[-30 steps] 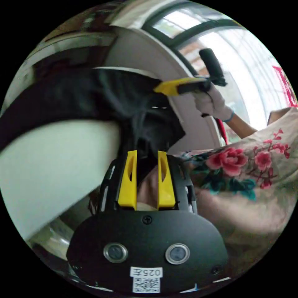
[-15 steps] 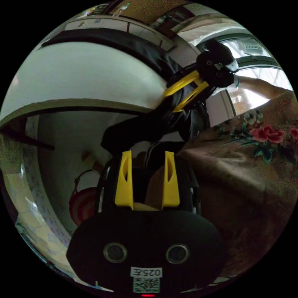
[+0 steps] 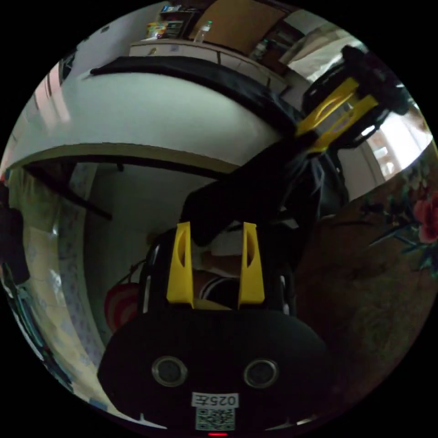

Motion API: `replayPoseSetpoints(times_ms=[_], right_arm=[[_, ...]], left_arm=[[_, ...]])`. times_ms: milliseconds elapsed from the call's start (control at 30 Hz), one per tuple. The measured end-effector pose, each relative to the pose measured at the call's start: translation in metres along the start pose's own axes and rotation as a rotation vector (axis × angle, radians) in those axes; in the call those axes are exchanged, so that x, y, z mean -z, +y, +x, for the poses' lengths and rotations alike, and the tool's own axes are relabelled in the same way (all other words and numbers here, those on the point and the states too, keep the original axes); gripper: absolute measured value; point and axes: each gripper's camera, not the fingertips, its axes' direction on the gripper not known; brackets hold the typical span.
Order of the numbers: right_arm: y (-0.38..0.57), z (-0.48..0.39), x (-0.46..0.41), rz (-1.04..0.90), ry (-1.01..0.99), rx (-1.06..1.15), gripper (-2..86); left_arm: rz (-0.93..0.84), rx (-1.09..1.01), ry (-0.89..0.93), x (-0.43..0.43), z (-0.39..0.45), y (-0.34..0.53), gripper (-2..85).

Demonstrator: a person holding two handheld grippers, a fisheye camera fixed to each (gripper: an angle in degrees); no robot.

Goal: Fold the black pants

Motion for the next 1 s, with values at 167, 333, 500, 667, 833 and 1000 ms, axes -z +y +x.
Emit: replayPoseSetpoints(times_ms=[167,333,500,667,833,1000], right_arm=[[0.043,-0.017,0.044,0.056,0.04,0.004,4.3],[0.08,0.025,0.06,0.12,-0.066,-0.221,4.3],[0.107,0.051,0.054,0.179,-0.136,-0.405,4.4],[0.125,0.061,0.044,0.209,-0.174,-0.506,4.4],[0.143,0.069,0.035,0.249,-0.224,-0.574,4.4],[0.157,0.076,0.02,0.266,-0.26,-0.629,4.2]], left_arm=[[-0.037,-0.151,-0.051,0.009,0.036,-0.009,11.8],[-0.005,-0.221,0.065,0.039,0.067,-0.008,15.8],[-0.039,-0.261,0.121,0.048,0.087,-0.032,19.4],[-0.189,-0.167,0.004,0.003,0.097,-0.073,15.3],[-0.285,-0.004,0.044,-0.03,0.096,-0.107,11.9],[-0.32,0.025,0.284,-0.042,0.096,-0.122,13.9]])
